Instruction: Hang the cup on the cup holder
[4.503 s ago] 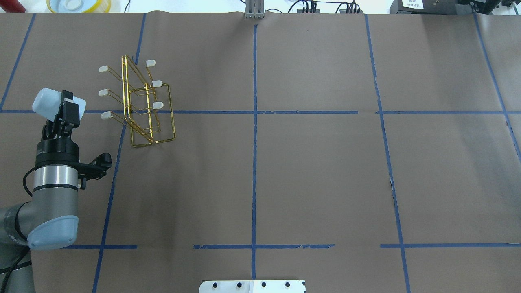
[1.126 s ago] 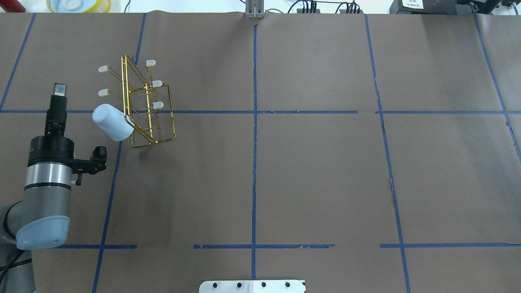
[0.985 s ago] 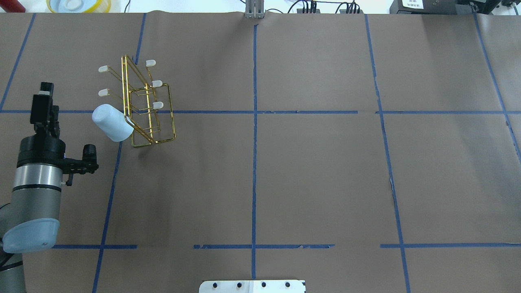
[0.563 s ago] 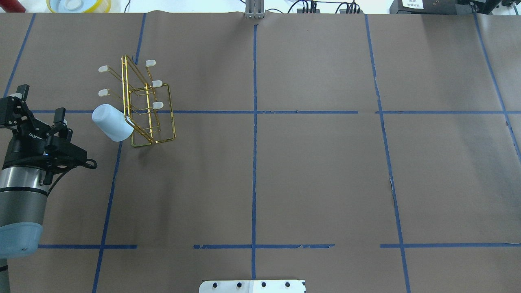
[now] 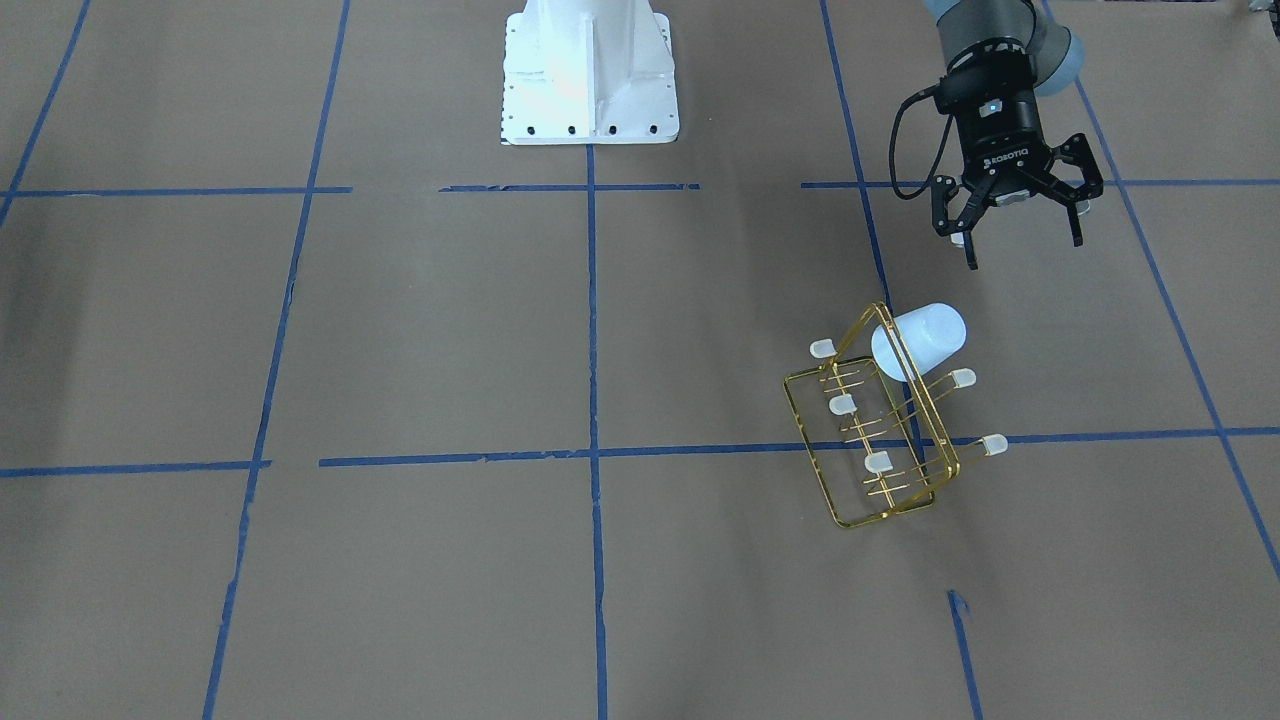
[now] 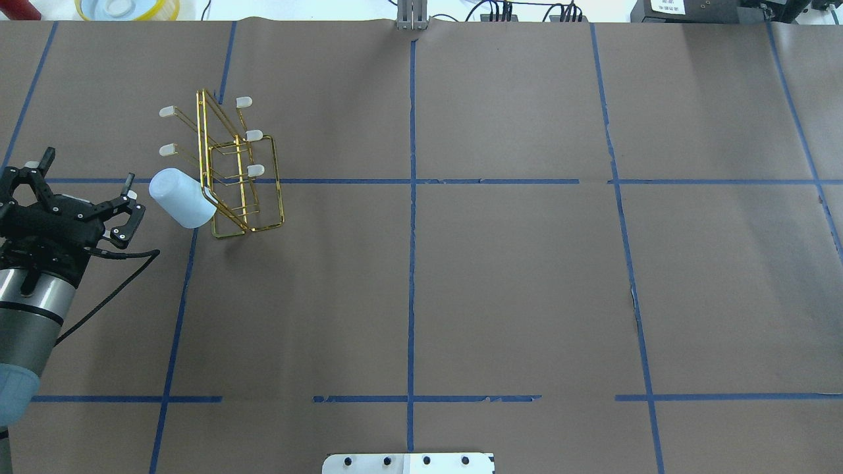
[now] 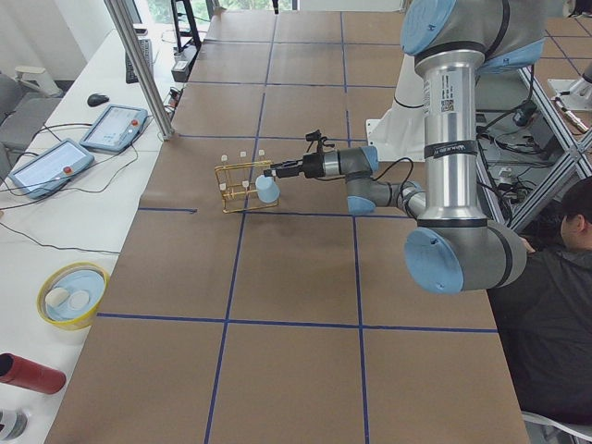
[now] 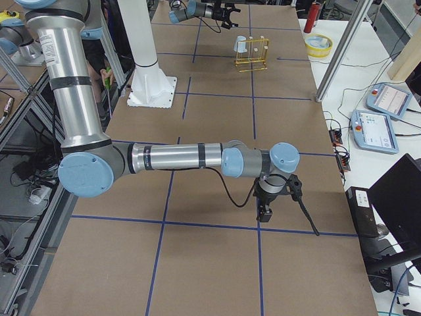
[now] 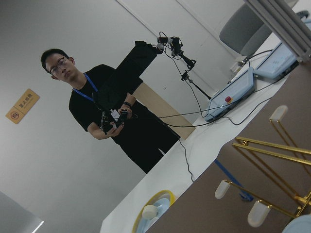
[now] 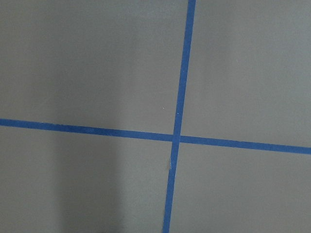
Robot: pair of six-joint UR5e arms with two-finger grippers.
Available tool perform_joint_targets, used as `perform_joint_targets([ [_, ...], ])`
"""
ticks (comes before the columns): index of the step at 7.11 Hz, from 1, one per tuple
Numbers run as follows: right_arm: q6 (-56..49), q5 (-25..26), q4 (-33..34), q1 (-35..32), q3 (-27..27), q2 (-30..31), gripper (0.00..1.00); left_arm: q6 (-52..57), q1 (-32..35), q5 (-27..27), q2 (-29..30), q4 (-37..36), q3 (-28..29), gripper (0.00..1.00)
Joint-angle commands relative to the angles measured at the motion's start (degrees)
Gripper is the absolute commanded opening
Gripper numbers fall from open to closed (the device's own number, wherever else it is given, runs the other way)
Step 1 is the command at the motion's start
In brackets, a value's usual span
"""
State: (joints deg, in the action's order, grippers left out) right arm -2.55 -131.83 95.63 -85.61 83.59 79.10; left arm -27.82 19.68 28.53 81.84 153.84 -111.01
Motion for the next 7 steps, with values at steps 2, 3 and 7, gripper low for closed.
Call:
perform_joint_targets([
  [2, 0.00, 0.00, 0.00, 0.00, 0.00, 0.00, 1.00, -9.87, 7.88, 18.33, 0.16, 6.03, -1.22, 1.00],
  [3, 0.09, 0.00, 0.00, 0.00, 0.00, 0.00, 1.00, -9.97, 10.96, 25.27, 0.08, 5.95, -1.22, 1.00],
  [7, 0.00, 0.00, 0.00, 0.00, 0.00, 0.00, 1.00, -10.77, 24.50, 53.41, 0.16, 2.45, 3.76, 1.00],
])
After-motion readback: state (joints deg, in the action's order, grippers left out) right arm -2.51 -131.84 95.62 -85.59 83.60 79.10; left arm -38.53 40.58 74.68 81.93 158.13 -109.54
